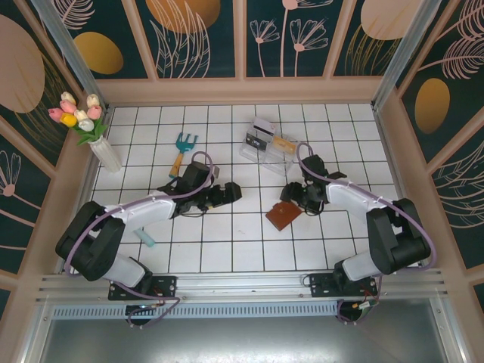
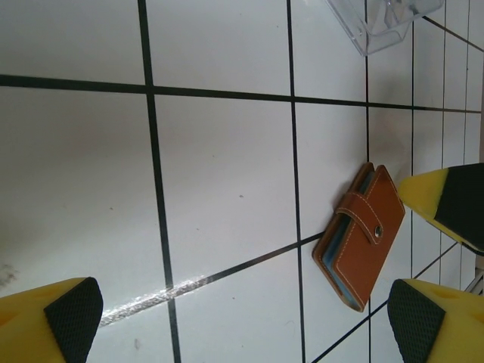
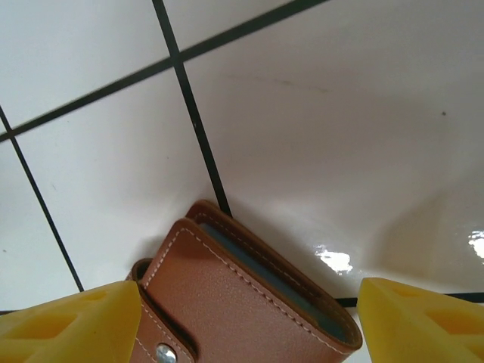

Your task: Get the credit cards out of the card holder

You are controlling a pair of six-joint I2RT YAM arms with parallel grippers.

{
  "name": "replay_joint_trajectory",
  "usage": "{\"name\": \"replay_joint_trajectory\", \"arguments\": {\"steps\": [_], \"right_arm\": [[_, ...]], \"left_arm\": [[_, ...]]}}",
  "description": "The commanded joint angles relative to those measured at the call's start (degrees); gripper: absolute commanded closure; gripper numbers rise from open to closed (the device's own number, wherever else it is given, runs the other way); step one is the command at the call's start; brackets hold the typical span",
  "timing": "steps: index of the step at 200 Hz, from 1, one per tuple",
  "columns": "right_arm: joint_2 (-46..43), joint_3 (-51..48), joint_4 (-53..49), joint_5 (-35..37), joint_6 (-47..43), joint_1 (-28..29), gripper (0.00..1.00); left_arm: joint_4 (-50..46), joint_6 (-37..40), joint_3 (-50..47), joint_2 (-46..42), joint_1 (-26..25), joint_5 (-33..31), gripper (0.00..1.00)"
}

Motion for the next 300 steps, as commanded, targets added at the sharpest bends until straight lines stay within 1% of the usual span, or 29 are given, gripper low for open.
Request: {"name": "replay_joint_trajectory", "arguments": {"steps": [1, 24, 53, 70, 85, 92, 97, 111, 126, 148, 167, 197, 235, 276, 292, 300], "right_arm": [[0.7, 1.0, -3.3, -1.6, -2.1, 1.1, 0.23], [0.3, 0.2, -3.1, -6.0, -2.4, 2.1, 0.24], [-0.4, 0.1, -1.2, -15.3, -2.1, 5.1, 0.25], [-0.3, -1.1, 3.0, -20.9, 0.4, 7.5, 0.25], [0.4, -2.0, 7.2, -23.8, 2.9, 8.9, 0.25], [0.8, -2.0, 8.2, -24.0, 3.7, 9.0, 0.25], [0.8, -2.0, 8.7, -23.8, 4.1, 10.1, 0.25], [0.5, -2.6, 9.6, -23.1, 4.8, 10.3, 0.25], [-0.1, -2.2, 7.9, -19.6, 4.2, 10.2, 0.25], [-0.7, -2.3, 7.0, -17.3, 4.0, 9.8, 0.25], [-1.3, -2.3, 6.5, -15.4, 3.9, 9.7, 0.24], [-1.9, -2.4, 6.4, -13.9, 4.1, 9.7, 0.24], [-1.9, -3.0, 7.8, -14.6, 4.0, 9.6, 0.23], [-0.2, -3.3, 7.6, -14.9, 3.7, 9.6, 0.24], [0.0, -3.3, 7.8, -15.4, 3.8, 9.6, 0.24], [0.1, -3.4, 8.0, -15.7, 3.9, 9.6, 0.26]], "left_arm": [[-0.7, -4.4, -0.6, -1.4, -1.2, -2.0, 0.03], [-1.0, -7.6, -1.3, -1.7, -2.7, -0.8, 0.09], [-1.1, -8.7, -2.1, -2.3, -4.7, 0.8, 0.15], [-0.2, -8.4, -2.8, -2.0, -5.1, 2.9, 0.25], [0.6, -8.9, -3.6, -1.7, -5.3, 3.3, 0.36], [1.2, -9.3, -3.8, -1.5, -5.5, 3.6, 0.4], [1.6, -9.5, -4.0, -1.4, -5.7, 3.9, 0.43], [2.4, -9.7, -3.8, -0.5, -6.4, 4.3, 0.54], [3.8, -10.3, -3.6, 1.0, -7.6, 4.6, 0.66], [5.7, -10.9, -3.3, 3.6, -8.2, 4.5, 0.74], [6.2, -10.4, -2.4, 5.3, -8.3, 4.5, 0.76], [7.0, -9.6, -1.1, 7.2, -8.3, 5.5, 0.75], [10.6, -9.2, -1.3, 8.3, -8.3, 8.0, 0.72], [9.2, -8.9, -1.4, 9.9, -8.3, 7.7, 0.72], [8.5, -8.7, -1.3, 10.0, -8.4, 7.4, 0.72], [8.4, -8.5, -1.2, 10.0, -8.3, 7.1, 0.72]]}}
